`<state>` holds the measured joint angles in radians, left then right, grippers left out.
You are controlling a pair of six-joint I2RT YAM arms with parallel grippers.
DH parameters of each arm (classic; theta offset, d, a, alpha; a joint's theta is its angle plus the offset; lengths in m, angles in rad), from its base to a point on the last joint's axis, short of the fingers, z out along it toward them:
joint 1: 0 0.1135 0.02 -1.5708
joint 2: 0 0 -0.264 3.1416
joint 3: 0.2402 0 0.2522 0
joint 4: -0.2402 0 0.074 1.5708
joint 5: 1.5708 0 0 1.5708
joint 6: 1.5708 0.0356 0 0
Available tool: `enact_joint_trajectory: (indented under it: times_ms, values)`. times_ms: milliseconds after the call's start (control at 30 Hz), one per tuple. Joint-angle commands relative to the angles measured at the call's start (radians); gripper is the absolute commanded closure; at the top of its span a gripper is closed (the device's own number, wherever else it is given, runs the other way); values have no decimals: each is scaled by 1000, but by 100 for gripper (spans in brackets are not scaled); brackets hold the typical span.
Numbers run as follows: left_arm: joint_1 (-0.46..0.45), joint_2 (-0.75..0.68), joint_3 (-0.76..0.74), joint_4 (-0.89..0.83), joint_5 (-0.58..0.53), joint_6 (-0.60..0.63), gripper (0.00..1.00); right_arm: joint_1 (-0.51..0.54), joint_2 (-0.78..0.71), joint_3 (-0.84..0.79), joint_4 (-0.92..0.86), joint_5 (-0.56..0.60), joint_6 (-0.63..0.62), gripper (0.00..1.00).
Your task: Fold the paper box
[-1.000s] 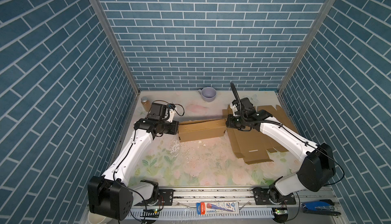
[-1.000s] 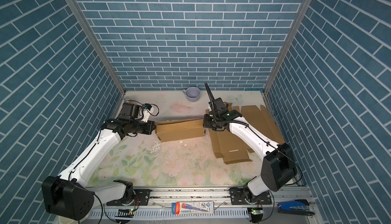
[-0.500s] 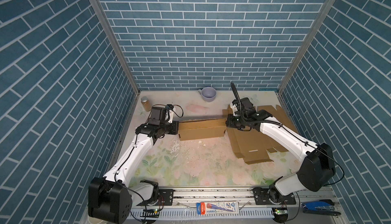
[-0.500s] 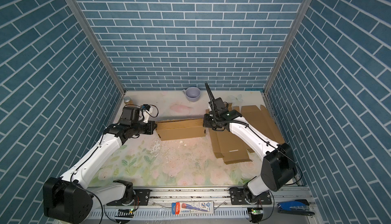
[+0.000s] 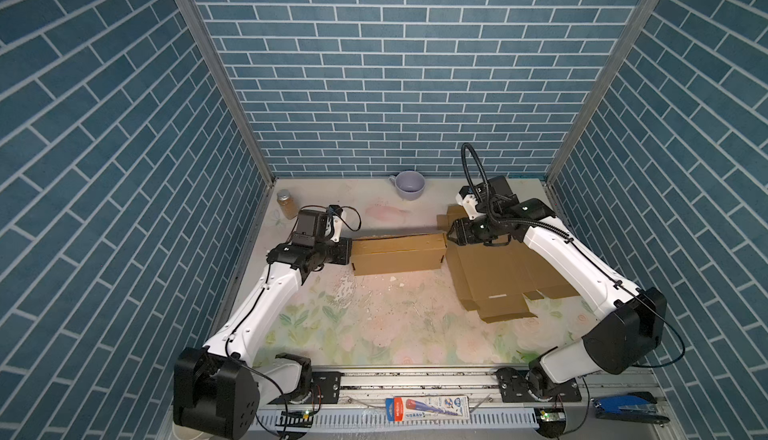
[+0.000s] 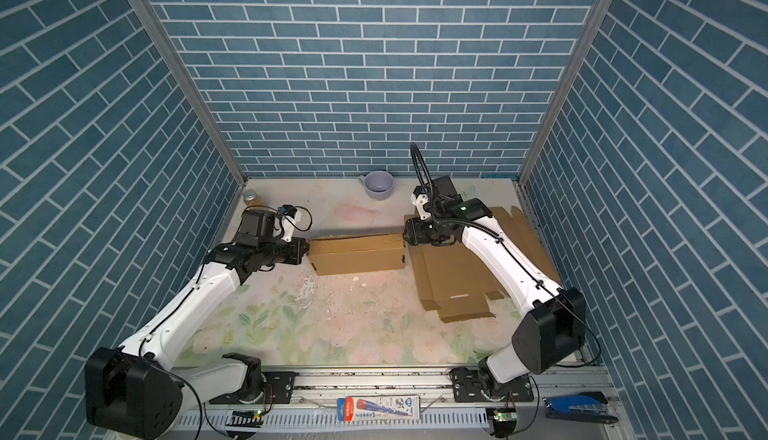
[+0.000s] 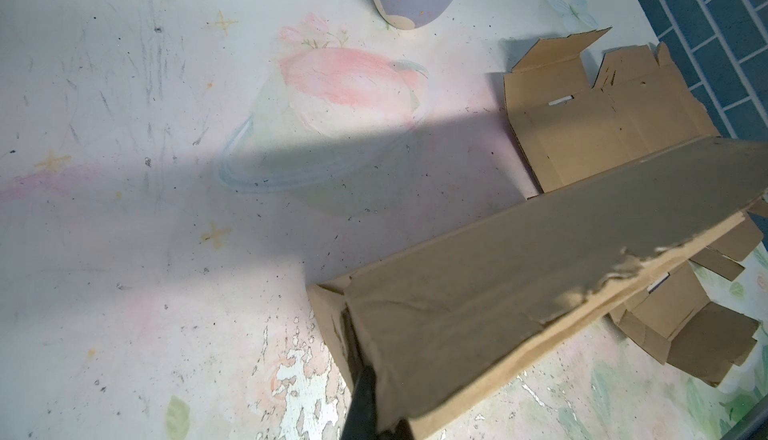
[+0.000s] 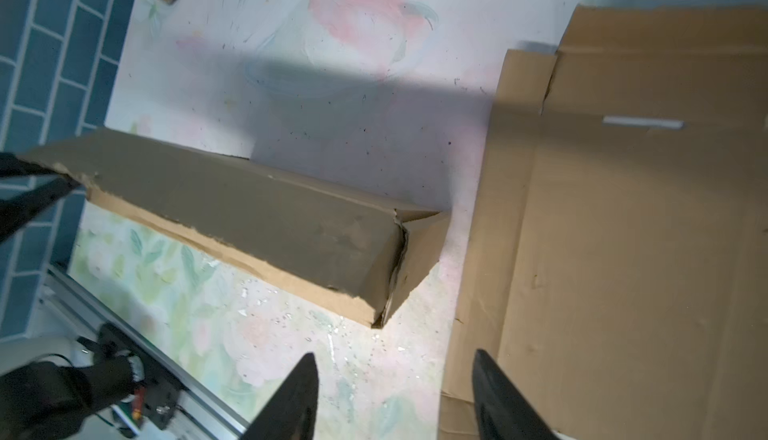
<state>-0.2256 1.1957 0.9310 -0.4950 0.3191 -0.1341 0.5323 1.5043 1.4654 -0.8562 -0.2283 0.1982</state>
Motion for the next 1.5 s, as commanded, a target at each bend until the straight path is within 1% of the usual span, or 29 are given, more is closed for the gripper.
enact_joint_trajectory:
  times_ms: [0, 33, 133, 233, 300, 367, 533, 633, 833, 867, 900, 967, 1000, 1033, 1067, 1167, 1267, 1400, 1467]
  values:
    - [-10, 40, -28, -129, 7, 14, 100, 83, -28, 41, -48, 132, -289, 33]
    - [-12, 40, -29, -130, 5, 14, 100, 113, -26, 35, -15, 178, -352, 30]
    - [-12, 45, -24, -137, 0, 22, 100, 175, 6, 24, 74, 245, -513, 23]
    - [-12, 50, -20, -147, -8, 33, 100, 232, 41, 30, 157, 263, -642, 17]
    - [-12, 51, -21, -146, -8, 36, 100, 268, 63, 31, 190, 255, -710, 10]
    - [-12, 53, -20, -147, -8, 37, 100, 296, 94, 45, 197, 247, -759, 6]
    - [-12, 55, -23, -141, -3, 40, 100, 325, 173, 74, 235, 262, -836, 6]
    - [-12, 55, -23, -143, -2, 43, 100, 340, 195, 69, 286, 282, -857, 9]
    - [-11, 54, -18, -148, 0, 50, 100, 374, 218, 29, 350, 343, -895, 22]
    - [-12, 54, -17, -146, 1, 49, 100, 378, 221, 27, 357, 354, -896, 26]
    - [-12, 55, -17, -149, 2, 50, 100, 384, 224, 28, 359, 370, -897, 31]
    - [-12, 56, -16, -147, 6, 48, 100, 394, 224, 22, 374, 388, -895, 43]
    - [-12, 53, -17, -146, 8, 49, 99, 399, 219, 13, 383, 390, -891, 51]
    - [-12, 52, -17, -145, 11, 47, 98, 405, 217, -1, 394, 389, -886, 56]
    - [-12, 50, -18, -142, 15, 45, 97, 408, 214, -15, 406, 386, -879, 58]
    - [-12, 43, -20, -139, 27, 45, 94, 414, 220, -60, 429, 400, -868, 60]
    - [-12, 32, -17, -141, 45, 45, 90, 416, 223, -90, 444, 419, -858, 61]
    - [-9, -3, 7, -162, 52, 48, 78, 415, 226, -109, 458, 425, -853, 62]
    - [1, -30, 21, -174, 56, 47, 73, 416, 228, -112, 464, 429, -848, 63]
